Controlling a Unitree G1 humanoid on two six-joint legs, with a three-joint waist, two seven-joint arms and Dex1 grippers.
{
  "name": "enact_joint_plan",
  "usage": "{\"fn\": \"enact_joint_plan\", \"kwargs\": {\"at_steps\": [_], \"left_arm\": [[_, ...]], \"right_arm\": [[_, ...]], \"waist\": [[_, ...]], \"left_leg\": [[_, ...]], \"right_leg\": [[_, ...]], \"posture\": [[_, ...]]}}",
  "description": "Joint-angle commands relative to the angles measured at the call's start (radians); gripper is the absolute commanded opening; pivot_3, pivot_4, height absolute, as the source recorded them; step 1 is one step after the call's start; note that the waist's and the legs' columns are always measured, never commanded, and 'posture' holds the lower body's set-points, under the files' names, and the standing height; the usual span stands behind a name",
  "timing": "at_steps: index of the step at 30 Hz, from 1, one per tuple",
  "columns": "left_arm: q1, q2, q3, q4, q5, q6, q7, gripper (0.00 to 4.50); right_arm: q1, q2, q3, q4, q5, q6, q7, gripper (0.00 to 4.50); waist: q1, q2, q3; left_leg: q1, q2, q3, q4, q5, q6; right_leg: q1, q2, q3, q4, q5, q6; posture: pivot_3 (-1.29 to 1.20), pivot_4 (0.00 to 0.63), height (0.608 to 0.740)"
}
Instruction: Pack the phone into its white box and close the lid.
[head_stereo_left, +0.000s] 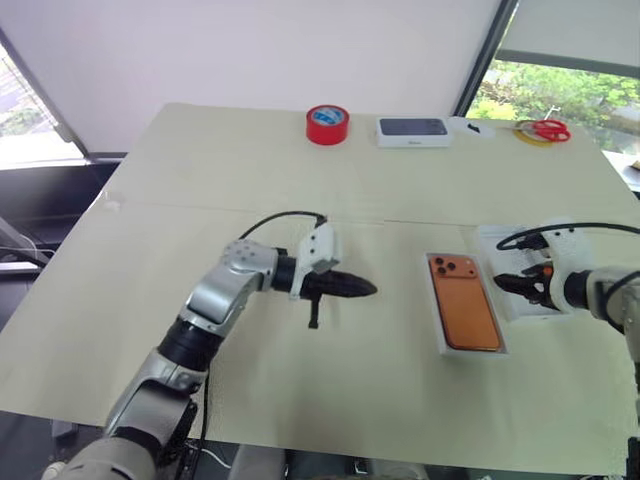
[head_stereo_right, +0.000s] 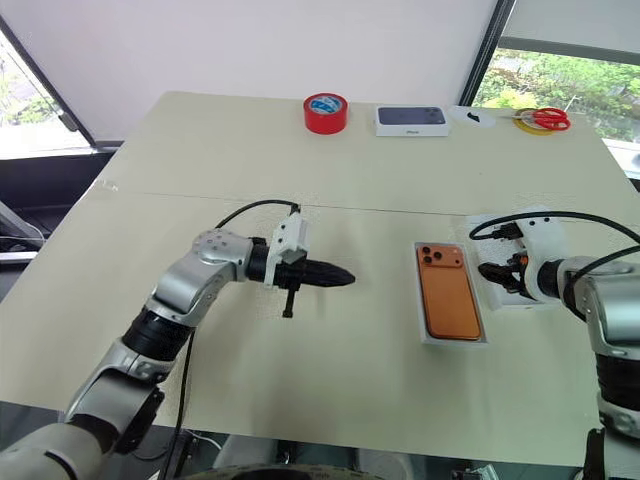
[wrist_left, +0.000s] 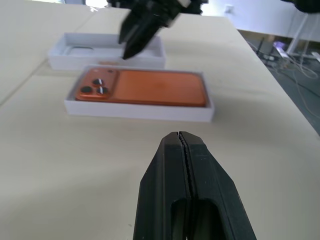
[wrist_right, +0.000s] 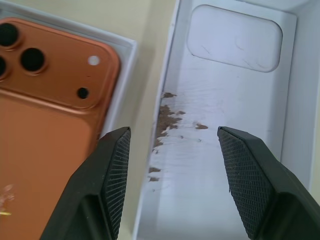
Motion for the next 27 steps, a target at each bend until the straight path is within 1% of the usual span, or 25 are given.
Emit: {"fn": "enact_joint_plan", "kwargs": {"at_steps": [1, 6, 11, 12, 14, 18, 23, 25, 27], "left_arm": [[0.001, 0.001, 0.007, -0.053, -0.019, -0.009, 0.003, 0.00], [0.025, 0.013, -0.004, -0.082, -0.019, -0.002, 0.003, 0.00], [0.032, 0.010, -0.014, -0.077, -0.010, -0.008, 0.008, 0.00], [0.032, 0.010, -0.016, -0.075, -0.008, -0.011, 0.009, 0.00], [0.033, 0.008, -0.018, -0.072, -0.004, -0.012, 0.015, 0.00], [0.039, 0.009, -0.021, -0.072, 0.002, -0.020, 0.021, 0.00], [0.048, 0.011, -0.014, -0.075, -0.002, -0.023, 0.030, 0.00], [0.052, 0.015, -0.008, -0.075, -0.002, -0.027, 0.039, 0.00], [0.054, 0.020, 0.005, -0.069, 0.000, -0.033, 0.052, 0.00]], "right_arm": [[-0.042, -0.031, 0.019, 0.046, -0.005, -0.044, 0.004, 2.88], [-0.106, -0.037, 0.095, 0.143, -0.010, -0.070, 0.019, 2.88], [-0.176, -0.041, 0.202, 0.211, -0.026, -0.056, 0.026, 2.88], [-0.190, -0.041, 0.219, 0.220, -0.026, -0.049, 0.029, 2.66], [-0.212, -0.043, 0.246, 0.234, -0.030, -0.038, 0.030, 2.03], [-0.253, -0.032, 0.252, 0.262, -0.024, 0.009, 0.024, 0.02], [-0.267, -0.028, 0.205, 0.267, -0.018, 0.049, 0.002, 0.02], [-0.280, -0.022, 0.130, 0.242, -0.008, 0.074, -0.019, 0.02], [-0.308, -0.013, 0.048, 0.205, 0.010, 0.148, -0.040, 0.02]], "waist": [[0.000, 0.000, 0.000], [0.000, 0.000, 0.000], [0.000, 0.000, 0.000], [0.000, 0.000, 0.000], [-0.001, 0.000, 0.000], [-0.001, 0.000, 0.000], [0.002, 0.000, 0.000], [0.002, 0.000, 0.000], [0.001, 0.000, 0.000]], "left_leg": [[0.000, 0.000, 0.000, 0.000, 0.000, 0.000], [0.000, 0.000, 0.000, 0.000, 0.000, 0.001], [0.000, 0.000, 0.000, 0.000, 0.000, 0.001], [0.000, 0.000, 0.000, 0.000, 0.000, 0.001], [0.000, 0.000, 0.000, 0.000, 0.000, 0.001], [0.000, 0.000, 0.000, 0.000, 0.000, 0.001], [0.000, 0.000, 0.000, 0.000, 0.000, 0.001], [-0.001, 0.000, 0.000, 0.000, 0.000, 0.001], [-0.001, 0.000, 0.000, 0.000, 0.000, 0.001]], "right_leg": [[0.000, 0.000, 0.000, 0.000, 0.000, 0.000], [0.000, 0.000, 0.000, 0.000, 0.000, 0.000], [0.000, 0.000, 0.000, 0.000, 0.000, 0.000], [0.000, 0.000, 0.000, 0.000, 0.000, 0.000], [0.000, 0.000, 0.000, 0.000, 0.000, 0.000], [0.000, 0.000, 0.000, 0.000, 0.000, 0.000], [0.000, 0.000, 0.000, 0.000, 0.000, 0.000], [0.000, 0.000, 0.000, 0.000, 0.000, 0.000], [0.000, 0.000, 0.000, 0.000, 0.000, 0.000]], "posture": [[0.00, 0.150, 0.724], [0.00, 0.150, 0.724], [0.00, 0.150, 0.724], [0.00, 0.150, 0.724], [0.00, 0.150, 0.724], [0.00, 0.150, 0.724], [0.00, 0.150, 0.724], [0.00, 0.150, 0.724], [0.00, 0.150, 0.724]]}}
